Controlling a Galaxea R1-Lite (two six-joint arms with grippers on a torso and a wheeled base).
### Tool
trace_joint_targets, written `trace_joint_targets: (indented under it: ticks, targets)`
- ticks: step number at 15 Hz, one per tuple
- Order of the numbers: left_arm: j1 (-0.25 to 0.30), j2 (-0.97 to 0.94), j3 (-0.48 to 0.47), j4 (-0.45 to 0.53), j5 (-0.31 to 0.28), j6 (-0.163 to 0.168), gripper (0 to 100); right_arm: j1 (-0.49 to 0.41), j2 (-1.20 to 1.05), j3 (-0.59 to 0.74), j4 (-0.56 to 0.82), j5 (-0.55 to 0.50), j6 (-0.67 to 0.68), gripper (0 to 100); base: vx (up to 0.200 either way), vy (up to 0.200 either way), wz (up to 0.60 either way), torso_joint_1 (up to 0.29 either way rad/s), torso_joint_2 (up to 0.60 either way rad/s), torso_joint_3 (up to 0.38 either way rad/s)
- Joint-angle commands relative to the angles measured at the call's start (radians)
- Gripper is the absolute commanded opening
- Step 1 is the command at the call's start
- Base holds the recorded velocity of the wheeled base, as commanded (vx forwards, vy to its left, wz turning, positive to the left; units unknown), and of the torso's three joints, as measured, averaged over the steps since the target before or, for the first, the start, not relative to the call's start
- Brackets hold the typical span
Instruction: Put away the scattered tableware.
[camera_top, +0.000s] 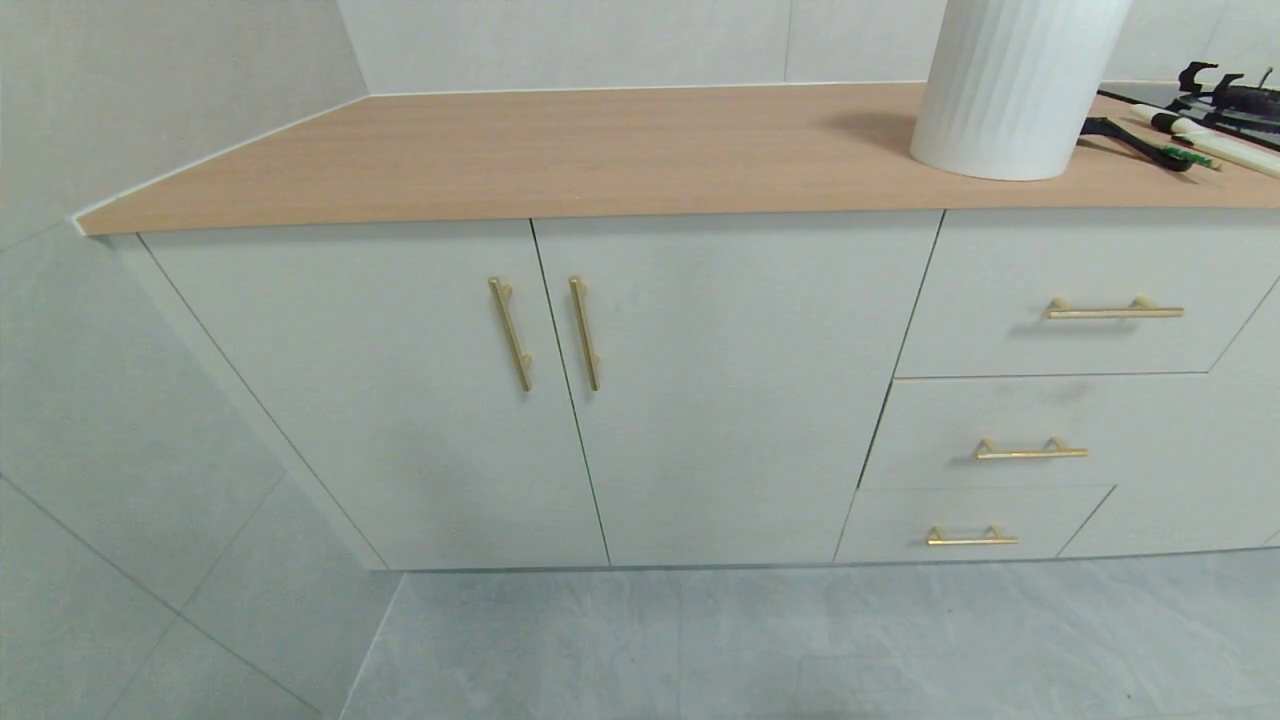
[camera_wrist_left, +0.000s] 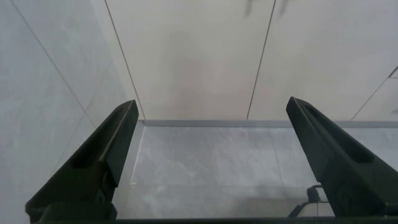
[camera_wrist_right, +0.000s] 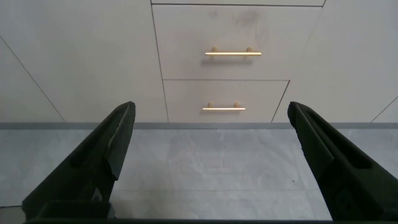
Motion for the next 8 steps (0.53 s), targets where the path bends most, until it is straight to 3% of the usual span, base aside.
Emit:
trace_joint_targets:
  ticks: [1, 3, 8]
  targets:
    - [0.0, 0.001, 0.0, 0.0, 0.001, 0.001, 100, 0.0, 0.002, 0.0, 0.001, 0.0, -0.001, 100, 0.0, 0.0, 0.0, 0.0, 0.0, 0.0]
    - [0.0, 0.001, 0.0, 0.0, -0.001, -0.001, 100, 0.0, 0.002, 0.0, 0.001, 0.0, -0.001, 100, 0.0, 0.0, 0.0, 0.0, 0.0, 0.0]
    - [0.0, 0.001, 0.0, 0.0, -0.001, 0.001, 100, 0.0, 0.002, 0.0, 0.001, 0.0, -0.001, 100, 0.0, -0.2, 0.0, 0.002, 0.0, 0.003]
